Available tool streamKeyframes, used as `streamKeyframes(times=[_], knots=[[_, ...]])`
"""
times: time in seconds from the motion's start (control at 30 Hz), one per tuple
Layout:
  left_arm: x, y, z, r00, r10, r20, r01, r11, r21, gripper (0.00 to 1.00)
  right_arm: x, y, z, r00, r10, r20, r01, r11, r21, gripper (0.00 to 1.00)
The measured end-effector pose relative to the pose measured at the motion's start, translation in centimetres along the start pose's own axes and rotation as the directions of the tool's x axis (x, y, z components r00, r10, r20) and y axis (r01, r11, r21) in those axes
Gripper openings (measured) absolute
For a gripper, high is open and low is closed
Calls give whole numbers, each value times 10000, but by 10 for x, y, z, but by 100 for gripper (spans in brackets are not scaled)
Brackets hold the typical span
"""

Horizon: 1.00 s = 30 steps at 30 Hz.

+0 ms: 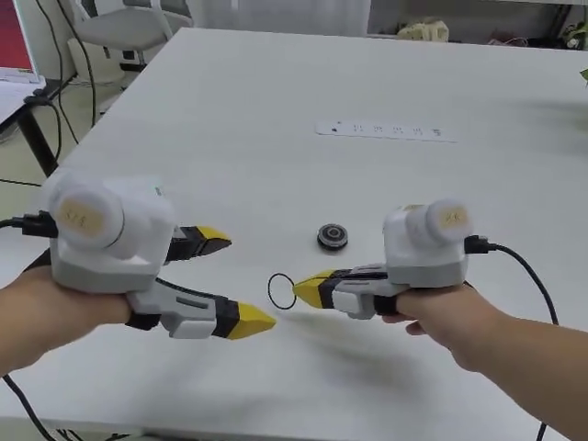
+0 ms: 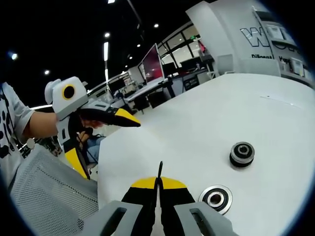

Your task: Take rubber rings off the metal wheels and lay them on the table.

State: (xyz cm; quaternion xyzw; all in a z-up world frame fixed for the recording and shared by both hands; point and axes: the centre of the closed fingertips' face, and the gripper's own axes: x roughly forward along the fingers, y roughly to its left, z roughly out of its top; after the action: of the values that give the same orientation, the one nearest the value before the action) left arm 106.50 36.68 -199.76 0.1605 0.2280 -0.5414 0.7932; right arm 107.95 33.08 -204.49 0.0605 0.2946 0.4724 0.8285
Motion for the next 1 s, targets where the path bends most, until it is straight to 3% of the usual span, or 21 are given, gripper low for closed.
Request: streamKeyframes(times=[0.6, 1.0], knots=[[-4, 1, -7, 9999, 81, -153, -83, 9999, -101, 73, 11, 4, -10, 9997, 57, -252, -56, 10000, 43, 0], [-4, 1, -9, 9998, 94, -191, -97, 9999, -137, 73, 11, -6, -14, 9982, -387, -449, 366, 9983, -452, 0]])
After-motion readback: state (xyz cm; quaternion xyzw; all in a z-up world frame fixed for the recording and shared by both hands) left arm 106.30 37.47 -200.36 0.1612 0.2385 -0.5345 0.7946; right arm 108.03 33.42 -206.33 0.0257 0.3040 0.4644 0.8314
